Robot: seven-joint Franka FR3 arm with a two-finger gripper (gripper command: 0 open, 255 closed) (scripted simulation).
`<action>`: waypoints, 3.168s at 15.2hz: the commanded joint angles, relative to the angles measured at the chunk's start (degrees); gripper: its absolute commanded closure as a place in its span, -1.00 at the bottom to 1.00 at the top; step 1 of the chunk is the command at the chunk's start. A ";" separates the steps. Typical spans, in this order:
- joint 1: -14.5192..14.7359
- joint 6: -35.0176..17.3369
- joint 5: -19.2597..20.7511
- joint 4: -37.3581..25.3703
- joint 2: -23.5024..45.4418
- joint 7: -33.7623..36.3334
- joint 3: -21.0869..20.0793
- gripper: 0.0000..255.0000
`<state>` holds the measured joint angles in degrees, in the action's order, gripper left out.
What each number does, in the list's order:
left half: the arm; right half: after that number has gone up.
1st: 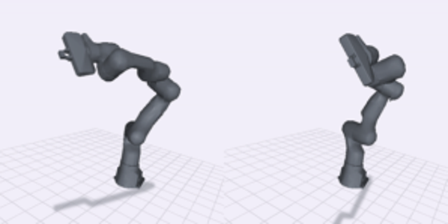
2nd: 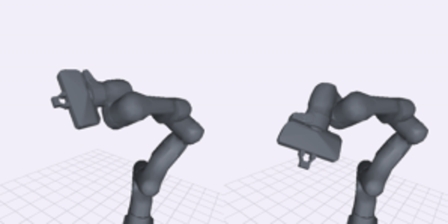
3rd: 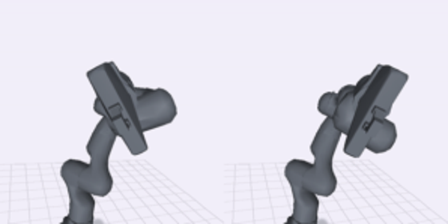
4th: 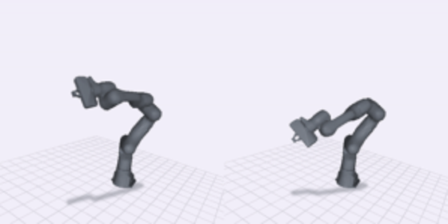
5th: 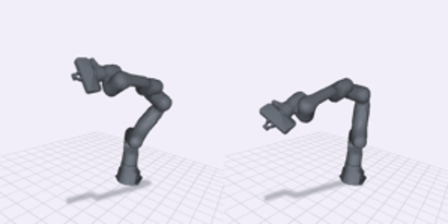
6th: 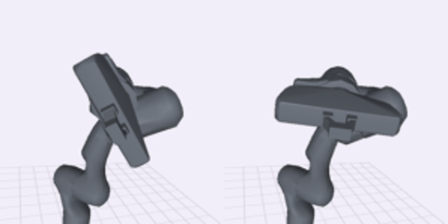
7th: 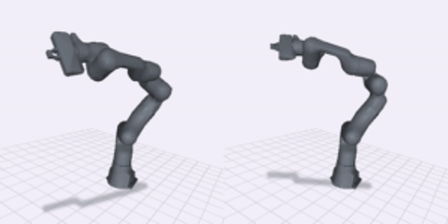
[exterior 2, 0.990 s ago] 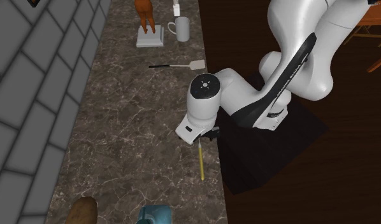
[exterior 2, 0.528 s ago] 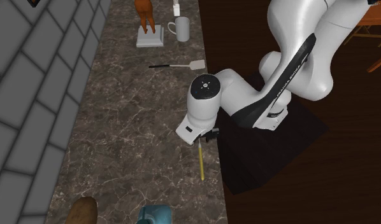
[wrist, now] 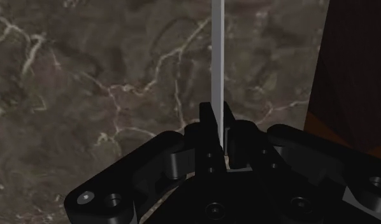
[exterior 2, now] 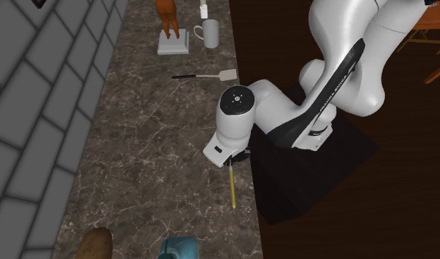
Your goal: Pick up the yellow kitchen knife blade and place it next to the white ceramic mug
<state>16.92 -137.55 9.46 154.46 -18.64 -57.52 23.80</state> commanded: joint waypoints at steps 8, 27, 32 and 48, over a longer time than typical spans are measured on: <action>-0.54 6.85 0.64 -2.45 -4.48 0.83 -1.23 1.00; -0.74 23.76 0.21 -12.18 -11.76 1.66 -4.09 1.00; -0.62 27.84 -0.11 -15.40 -12.62 1.70 -4.71 1.00; -11.04 35.68 10.23 -11.36 -26.30 -13.10 5.75 1.00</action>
<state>6.71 -102.24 18.80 142.67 -44.00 -69.44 28.74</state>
